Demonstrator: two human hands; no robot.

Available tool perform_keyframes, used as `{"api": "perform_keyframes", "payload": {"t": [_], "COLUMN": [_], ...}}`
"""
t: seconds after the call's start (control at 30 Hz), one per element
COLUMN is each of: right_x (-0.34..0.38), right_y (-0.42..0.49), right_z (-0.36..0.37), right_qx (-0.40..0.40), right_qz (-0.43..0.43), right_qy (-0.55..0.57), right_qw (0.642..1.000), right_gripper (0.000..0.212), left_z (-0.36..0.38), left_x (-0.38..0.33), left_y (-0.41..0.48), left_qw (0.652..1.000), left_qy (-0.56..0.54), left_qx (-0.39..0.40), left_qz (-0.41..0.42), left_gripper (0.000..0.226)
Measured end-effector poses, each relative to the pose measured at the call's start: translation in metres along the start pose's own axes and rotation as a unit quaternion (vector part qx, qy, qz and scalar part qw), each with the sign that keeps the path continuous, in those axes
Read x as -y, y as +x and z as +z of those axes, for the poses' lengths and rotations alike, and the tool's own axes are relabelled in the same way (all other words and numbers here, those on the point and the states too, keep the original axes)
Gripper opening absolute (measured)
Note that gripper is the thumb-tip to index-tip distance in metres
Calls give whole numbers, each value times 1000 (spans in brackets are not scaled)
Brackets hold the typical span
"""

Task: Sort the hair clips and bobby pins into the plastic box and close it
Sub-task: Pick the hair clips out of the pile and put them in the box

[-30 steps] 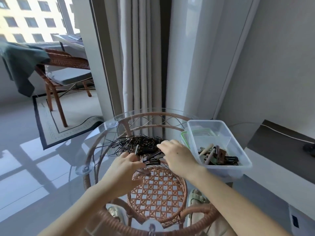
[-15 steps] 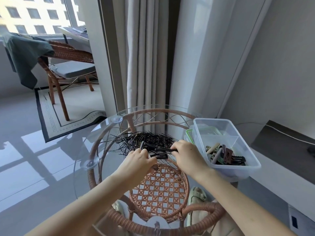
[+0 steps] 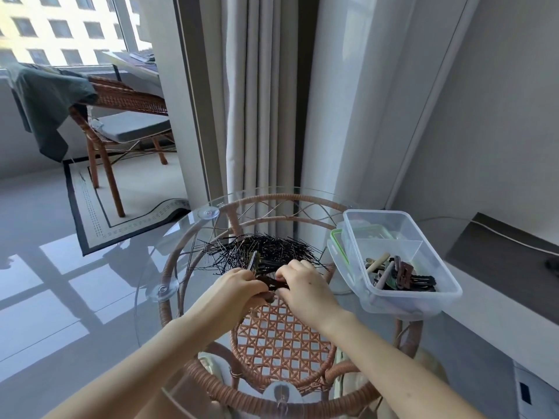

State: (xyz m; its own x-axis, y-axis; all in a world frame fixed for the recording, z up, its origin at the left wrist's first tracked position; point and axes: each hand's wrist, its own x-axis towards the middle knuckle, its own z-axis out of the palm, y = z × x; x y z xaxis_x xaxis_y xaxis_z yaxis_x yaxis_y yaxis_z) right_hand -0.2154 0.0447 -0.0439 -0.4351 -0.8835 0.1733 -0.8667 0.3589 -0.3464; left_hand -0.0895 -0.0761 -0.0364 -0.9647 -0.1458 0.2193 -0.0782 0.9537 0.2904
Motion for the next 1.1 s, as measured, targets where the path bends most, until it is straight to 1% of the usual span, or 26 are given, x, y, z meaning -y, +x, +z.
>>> {"api": "perform_keyframes", "payload": {"t": [0.07,0.1,0.17,0.23,0.3,0.33,0.43,0.53,0.57,0.6,0.67,0.7,0.73,0.8,0.83,0.87,0.93,1.0,1.03,1.1], "right_x": [0,-1,-5,-7,-9,-8,-8,-26,-37,-48,-71,-80,-89,-103,-108,-112,-116,-119,-121,-123], "right_y": [-1,-2,-3,-5,-8,-11,-26,-45,-50,-56,-66,-69,-72,-77,-78,-78,-76,-73,-71,-69], "right_z": [0,0,-2,-7,-17,-26,-60,-99,-111,-122,-139,-144,-147,-151,-151,-151,-149,-145,-144,-144], "right_qx": [-9,-17,-40,-47,-62,-74,-118,-166,-180,-189,-186,-180,-177,-172,-166,-156,-130,-107,-99,-94], "right_qz": [-24,-43,-58,-42,2,19,37,64,81,99,137,152,164,179,184,186,183,189,198,211], "right_qy": [-54,-78,-105,-95,-46,-26,11,30,38,47,58,65,68,60,53,49,52,61,60,50], "right_qw": [998,996,992,993,997,997,992,984,980,976,971,970,968,967,967,969,973,974,973,972], "right_gripper": [16,16,26,27,23,21,19,18,18,17,15,16,17,20,20,20,18,15,16,20], "left_z": [-9,-14,-27,-40,-51,-55,-64,-73,-75,-77,-77,-77,-76,-72,-69,-65,-57,-46,-39,-29], "left_x": [-2,-4,-8,-11,-9,-9,-16,-34,-43,-51,-67,-75,-83,-98,-105,-112,-126,-136,-139,-146], "left_y": [-1,-1,-1,-2,1,3,12,28,36,45,66,74,83,98,105,111,124,139,147,158], "left_qw": [1000,999,995,984,968,955,904,867,856,844,811,794,779,766,772,786,838,907,935,969], "left_qy": [-27,-39,-81,-144,-205,-246,-369,-445,-470,-494,-550,-574,-596,-616,-610,-594,-523,-402,-339,-226], "left_qx": [4,11,14,4,-22,-35,-73,-77,-67,-52,-17,-4,8,32,43,52,66,61,62,85], "left_qz": [-14,-28,-58,-102,-145,-162,-200,-210,-206,-203,-198,-198,-196,-183,-174,-165,-141,-109,-90,-52], "left_gripper": [25,26,23,19,13,9,13,12,10,14,33,37,38,38,35,29,13,11,12,18]}}
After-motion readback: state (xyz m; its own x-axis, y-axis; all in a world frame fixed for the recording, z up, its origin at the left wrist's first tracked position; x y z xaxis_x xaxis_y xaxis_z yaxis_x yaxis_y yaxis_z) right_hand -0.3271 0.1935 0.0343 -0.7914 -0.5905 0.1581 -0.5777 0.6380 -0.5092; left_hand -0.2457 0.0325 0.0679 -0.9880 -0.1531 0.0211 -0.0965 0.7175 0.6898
